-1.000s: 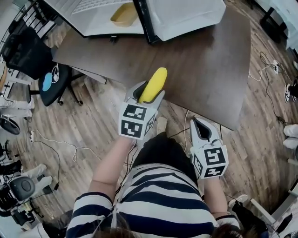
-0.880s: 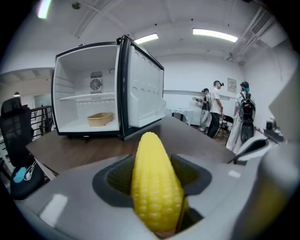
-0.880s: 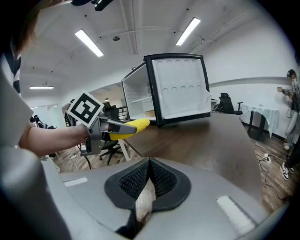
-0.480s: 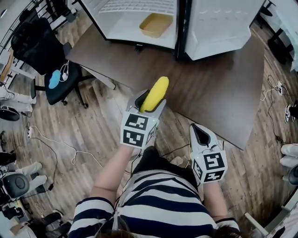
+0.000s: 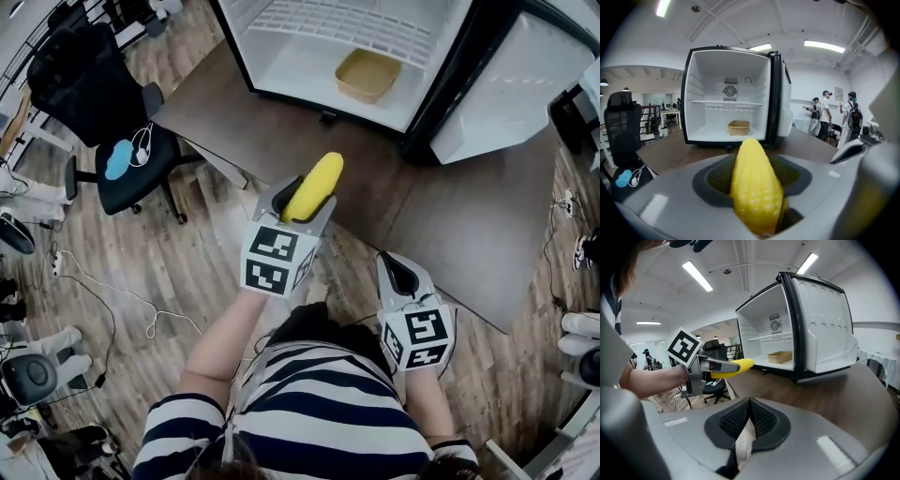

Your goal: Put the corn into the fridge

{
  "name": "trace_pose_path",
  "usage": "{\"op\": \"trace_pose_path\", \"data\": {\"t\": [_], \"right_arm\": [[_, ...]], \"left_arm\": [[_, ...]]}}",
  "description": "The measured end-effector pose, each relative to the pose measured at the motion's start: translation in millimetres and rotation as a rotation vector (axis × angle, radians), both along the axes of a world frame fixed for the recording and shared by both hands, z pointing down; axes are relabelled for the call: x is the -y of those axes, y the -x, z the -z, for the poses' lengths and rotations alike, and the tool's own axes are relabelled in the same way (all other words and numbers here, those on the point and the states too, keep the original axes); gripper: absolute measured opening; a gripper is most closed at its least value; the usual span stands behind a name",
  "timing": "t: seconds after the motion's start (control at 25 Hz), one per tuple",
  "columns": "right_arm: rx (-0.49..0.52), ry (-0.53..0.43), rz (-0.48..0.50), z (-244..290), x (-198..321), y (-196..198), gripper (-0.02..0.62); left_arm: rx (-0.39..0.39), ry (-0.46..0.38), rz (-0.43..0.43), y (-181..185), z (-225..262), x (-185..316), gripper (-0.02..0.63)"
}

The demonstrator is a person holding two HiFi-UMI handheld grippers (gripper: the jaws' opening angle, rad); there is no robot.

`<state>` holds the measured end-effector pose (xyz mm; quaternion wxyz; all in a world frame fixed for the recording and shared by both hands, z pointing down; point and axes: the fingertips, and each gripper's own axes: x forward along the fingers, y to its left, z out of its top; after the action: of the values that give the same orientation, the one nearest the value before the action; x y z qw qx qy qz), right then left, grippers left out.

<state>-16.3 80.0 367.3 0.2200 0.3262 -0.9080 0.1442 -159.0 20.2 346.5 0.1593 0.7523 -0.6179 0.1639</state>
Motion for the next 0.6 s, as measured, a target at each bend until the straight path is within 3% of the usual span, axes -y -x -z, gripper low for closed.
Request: {"op": "trace_pose_path", "data": {"t": [0.28, 0.6], "right_arm": [[0.0, 0.007, -0.003, -6, 19, 48, -0.002], [-0.015, 0.023, 0.059, -11, 46, 74, -0.002]], "left_arm": [[-0.014, -0.009, 0.004, 50, -4, 20, 0.0], [-0.051, 0.006, 0.043, 69, -16, 47, 0.0]]}}
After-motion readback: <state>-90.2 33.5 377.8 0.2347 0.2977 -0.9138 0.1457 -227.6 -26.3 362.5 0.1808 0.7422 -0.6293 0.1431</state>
